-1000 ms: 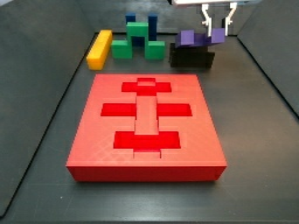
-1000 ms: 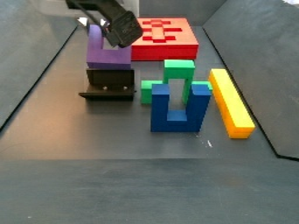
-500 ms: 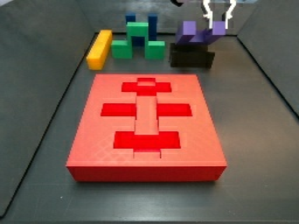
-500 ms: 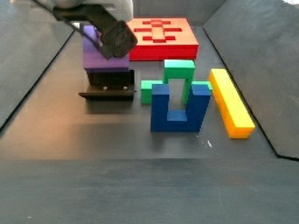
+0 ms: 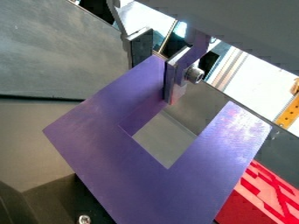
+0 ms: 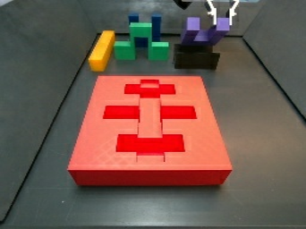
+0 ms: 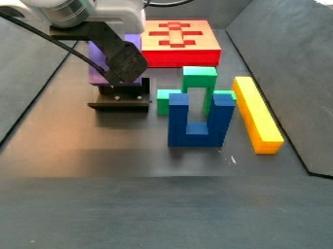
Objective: Pick up the purple object. Move up. Place the purple object on the fixture. Regrasp the purple object. Move to above the board. Insert the purple object.
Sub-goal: Place the purple object on the fixture.
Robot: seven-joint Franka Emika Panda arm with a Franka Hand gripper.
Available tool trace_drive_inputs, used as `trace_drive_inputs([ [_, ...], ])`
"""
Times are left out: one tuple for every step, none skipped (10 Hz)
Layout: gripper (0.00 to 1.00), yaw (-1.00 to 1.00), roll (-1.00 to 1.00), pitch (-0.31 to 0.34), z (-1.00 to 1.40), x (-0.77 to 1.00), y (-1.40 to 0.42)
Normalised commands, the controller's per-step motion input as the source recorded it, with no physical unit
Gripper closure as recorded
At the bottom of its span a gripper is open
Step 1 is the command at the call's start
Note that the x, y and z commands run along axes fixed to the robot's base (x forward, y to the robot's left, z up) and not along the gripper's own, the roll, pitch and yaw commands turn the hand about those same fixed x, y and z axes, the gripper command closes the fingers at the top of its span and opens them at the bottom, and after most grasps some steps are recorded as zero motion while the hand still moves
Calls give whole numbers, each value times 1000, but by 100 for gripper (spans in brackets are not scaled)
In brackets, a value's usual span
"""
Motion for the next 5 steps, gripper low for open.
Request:
trace_drive_inputs([
  [100,0,123,0,-51,0,-14],
  [100,0,109,0,-151,29,-100],
  [100,-117,86,-37,-240,74,-37],
  [100,-149,60,-51,-137,14,-54],
  [100,-146,74,-34,-126,37,-46],
])
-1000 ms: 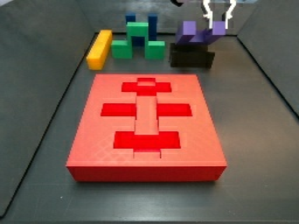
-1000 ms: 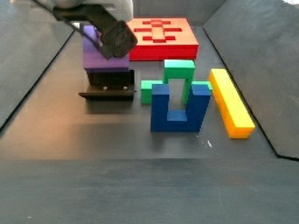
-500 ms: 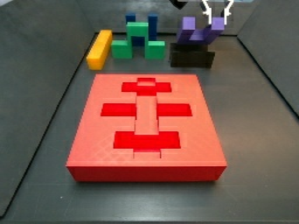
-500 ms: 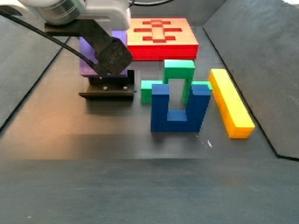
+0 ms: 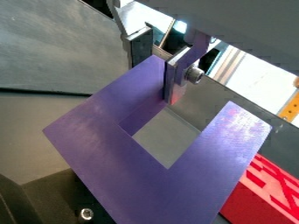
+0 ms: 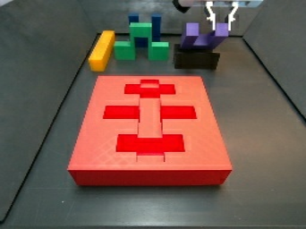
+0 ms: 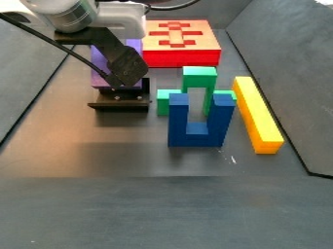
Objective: Pick up the purple object. Move up. Place the purple object on the fixture. Regrasp the purple object. Move to above the board. Insert the purple object.
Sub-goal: Place the purple object on the fixture.
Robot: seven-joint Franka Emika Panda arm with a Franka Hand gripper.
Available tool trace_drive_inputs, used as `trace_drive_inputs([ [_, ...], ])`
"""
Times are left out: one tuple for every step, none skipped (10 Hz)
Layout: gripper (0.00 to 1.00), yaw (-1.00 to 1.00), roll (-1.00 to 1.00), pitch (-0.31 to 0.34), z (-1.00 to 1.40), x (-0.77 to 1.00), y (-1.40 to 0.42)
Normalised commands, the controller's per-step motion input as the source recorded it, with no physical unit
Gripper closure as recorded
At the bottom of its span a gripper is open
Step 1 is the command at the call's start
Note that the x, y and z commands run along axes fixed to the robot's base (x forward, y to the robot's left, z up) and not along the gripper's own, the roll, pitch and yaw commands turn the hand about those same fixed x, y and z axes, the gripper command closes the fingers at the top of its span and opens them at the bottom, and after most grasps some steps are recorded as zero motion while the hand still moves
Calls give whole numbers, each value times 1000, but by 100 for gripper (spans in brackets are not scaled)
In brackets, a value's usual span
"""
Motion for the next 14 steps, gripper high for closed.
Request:
trace_drive_inputs([
  [100,-194,83,0,-134,94,0],
  [100,-200,100,0,-177,40,20],
  [100,-166,131,0,-217,134,123],
  [100,-160,143,0,-240,37,194],
  [100,-149,91,-23,-191,0,214],
  [100,-31,0,0,-111,0,194],
  [100,0,9,0,-129,0,186],
  [100,0,60,-11,-203,0,111],
  [100,0,46,0,-186,0,0],
  [100,0,26,-6,-129,0,0],
  [100,0,51,-6,-140,0,0],
  [100,0,0,-3,-100,0,-11],
  [100,0,0,-89,-191,0,0],
  [100,0,34,-71,-223,0,-23],
])
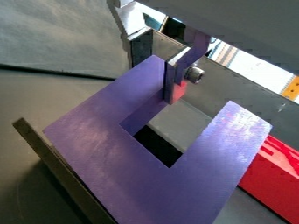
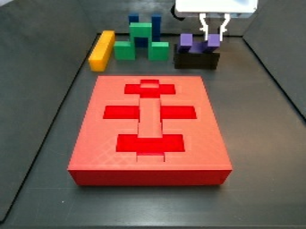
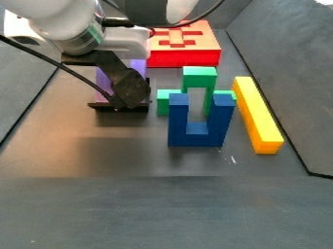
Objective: Pick up the purple object. Move up. Place the purple object on the fixture. Regrasp the purple object. Move to above the board. Insert the purple object.
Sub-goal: Place the purple object on the fixture, then regrasp the purple object.
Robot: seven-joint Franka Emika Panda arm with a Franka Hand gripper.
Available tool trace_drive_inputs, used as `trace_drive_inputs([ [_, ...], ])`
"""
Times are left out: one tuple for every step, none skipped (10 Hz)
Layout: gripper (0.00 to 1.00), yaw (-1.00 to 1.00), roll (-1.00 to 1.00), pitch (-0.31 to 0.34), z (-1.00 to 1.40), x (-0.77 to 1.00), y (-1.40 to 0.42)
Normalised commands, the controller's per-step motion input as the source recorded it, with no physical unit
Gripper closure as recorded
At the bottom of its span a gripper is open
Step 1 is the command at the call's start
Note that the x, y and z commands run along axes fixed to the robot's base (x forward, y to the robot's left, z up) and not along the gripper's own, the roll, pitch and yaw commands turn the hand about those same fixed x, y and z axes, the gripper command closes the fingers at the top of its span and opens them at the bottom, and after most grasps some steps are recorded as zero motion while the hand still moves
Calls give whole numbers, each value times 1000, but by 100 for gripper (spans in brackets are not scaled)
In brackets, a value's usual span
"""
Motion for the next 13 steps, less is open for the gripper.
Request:
trace_drive_inputs([
  [100,0,0,-46,-114,0,0],
  [100,0,0,0,0,0,0],
  [0,0,0,0,0,0,0],
  [0,-6,0,0,0,0,0],
  [0,0,0,0,0,0,-26],
  [0,6,9,0,17,0,0],
  [0,114,294,143,263,34,-37],
  [0,203,429,143,449,20,-103],
  [0,303,566,37,517,37,-154],
  [0,369,794,0,400,23,-240],
  [0,314,963,0,237,0,-220],
  [0,246,1000,0,189,-17,-260],
  [0,220,914,-277,231,-43,-337],
])
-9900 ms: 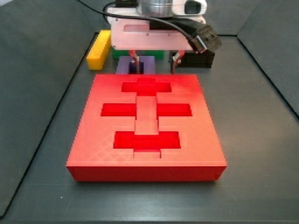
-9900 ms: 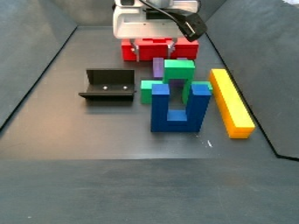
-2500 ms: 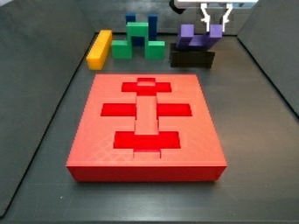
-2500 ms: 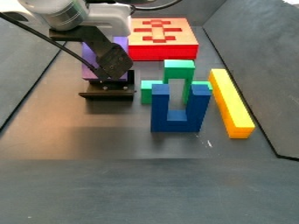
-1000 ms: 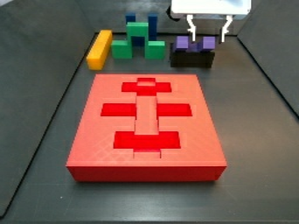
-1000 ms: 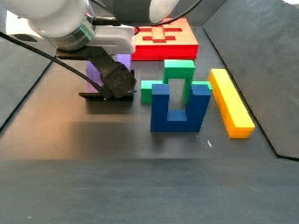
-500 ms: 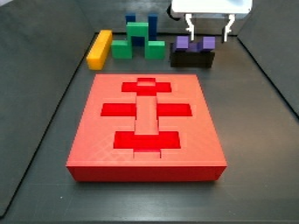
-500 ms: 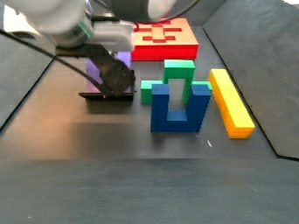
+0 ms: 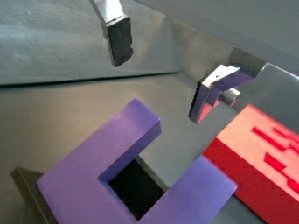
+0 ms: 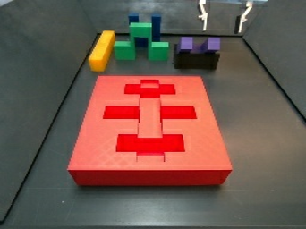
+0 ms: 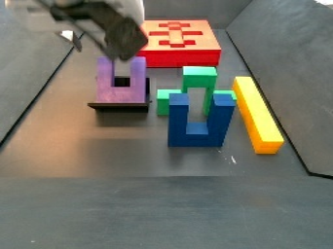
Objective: Pick up the purple object. Move up. Place the purple object on the fixture. Regrasp the purple object. Move to above the board. Insert the purple object.
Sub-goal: Regrasp the purple object.
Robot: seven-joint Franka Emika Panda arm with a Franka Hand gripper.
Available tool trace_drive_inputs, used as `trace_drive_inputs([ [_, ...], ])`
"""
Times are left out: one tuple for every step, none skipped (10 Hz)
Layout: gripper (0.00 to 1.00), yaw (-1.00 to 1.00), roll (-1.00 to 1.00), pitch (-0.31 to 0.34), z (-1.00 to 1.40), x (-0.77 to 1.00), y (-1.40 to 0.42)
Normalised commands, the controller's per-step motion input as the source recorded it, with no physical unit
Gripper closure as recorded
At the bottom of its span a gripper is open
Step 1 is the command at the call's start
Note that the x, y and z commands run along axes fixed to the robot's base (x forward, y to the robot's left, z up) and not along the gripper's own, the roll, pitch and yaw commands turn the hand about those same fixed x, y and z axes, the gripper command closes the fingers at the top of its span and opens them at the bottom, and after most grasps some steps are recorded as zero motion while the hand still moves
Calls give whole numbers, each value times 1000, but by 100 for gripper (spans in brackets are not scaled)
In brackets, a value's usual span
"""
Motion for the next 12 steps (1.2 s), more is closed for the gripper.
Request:
trace_drive_inputs([
  [0,51,714,-537,40,-254,-246],
  [0,0,834,-357,71,0,-123],
  [0,0,1000,-134,57,0,-46],
  [0,0,1000,0,89,143,-11],
  [0,23,1000,280,91,166,-3],
  [0,106,1000,523,134,309,0],
  [0,80,1000,580,37,363,0],
  [0,69,1000,457,0,311,0],
  [0,71,1000,423,0,274,-17],
  [0,89,1000,414,0,243,-37],
  [0,111,1000,334,-11,251,-117],
  [0,143,1000,266,-57,286,-157],
])
